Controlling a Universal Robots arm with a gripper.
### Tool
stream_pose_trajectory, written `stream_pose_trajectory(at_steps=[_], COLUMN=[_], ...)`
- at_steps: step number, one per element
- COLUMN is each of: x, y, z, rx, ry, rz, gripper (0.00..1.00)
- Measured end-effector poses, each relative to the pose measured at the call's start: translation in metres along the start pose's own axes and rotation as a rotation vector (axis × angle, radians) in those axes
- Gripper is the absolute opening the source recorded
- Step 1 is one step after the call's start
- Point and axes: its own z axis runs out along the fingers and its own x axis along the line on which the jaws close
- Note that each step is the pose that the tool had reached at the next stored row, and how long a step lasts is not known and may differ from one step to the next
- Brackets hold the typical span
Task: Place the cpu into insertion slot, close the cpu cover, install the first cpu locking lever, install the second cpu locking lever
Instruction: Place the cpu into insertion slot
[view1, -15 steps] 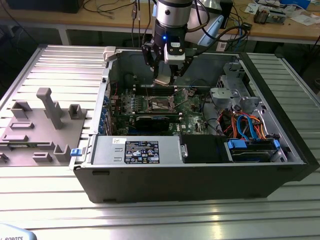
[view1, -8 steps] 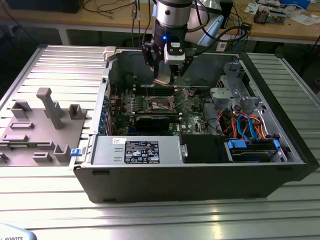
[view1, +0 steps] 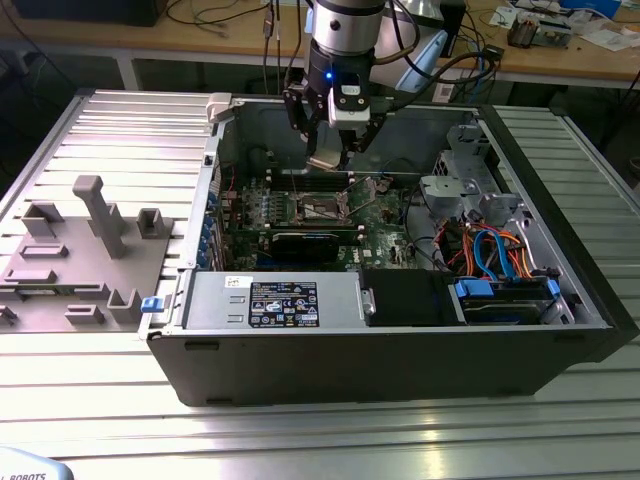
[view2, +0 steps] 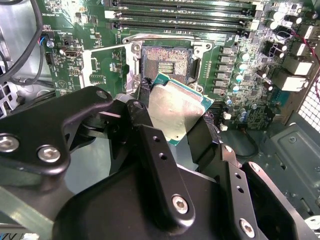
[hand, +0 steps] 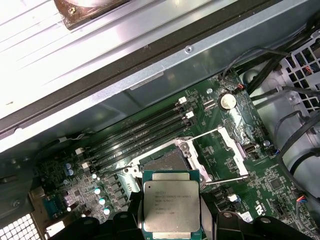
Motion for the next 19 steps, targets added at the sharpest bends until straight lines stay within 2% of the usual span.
stream_pose_trajectory(at_steps=[3, 8, 12, 14, 19], x=[0.0, 0.0, 0.0, 0.0, 0.0], y=[0.0, 0.0, 0.0, 0.0, 0.0], z=[0.0, 0.0, 0.0, 0.0, 0.0], rx=[-0.0012, -0.007, -0.0149, -0.0212, -0.0271], ry=[0.0006, 0.0034, 0.0073, 0.0104, 0.0133], rz=[0.0, 0.0, 0.0, 0.0, 0.0], gripper=[0.54, 0.54, 0.54, 0.54, 0.54])
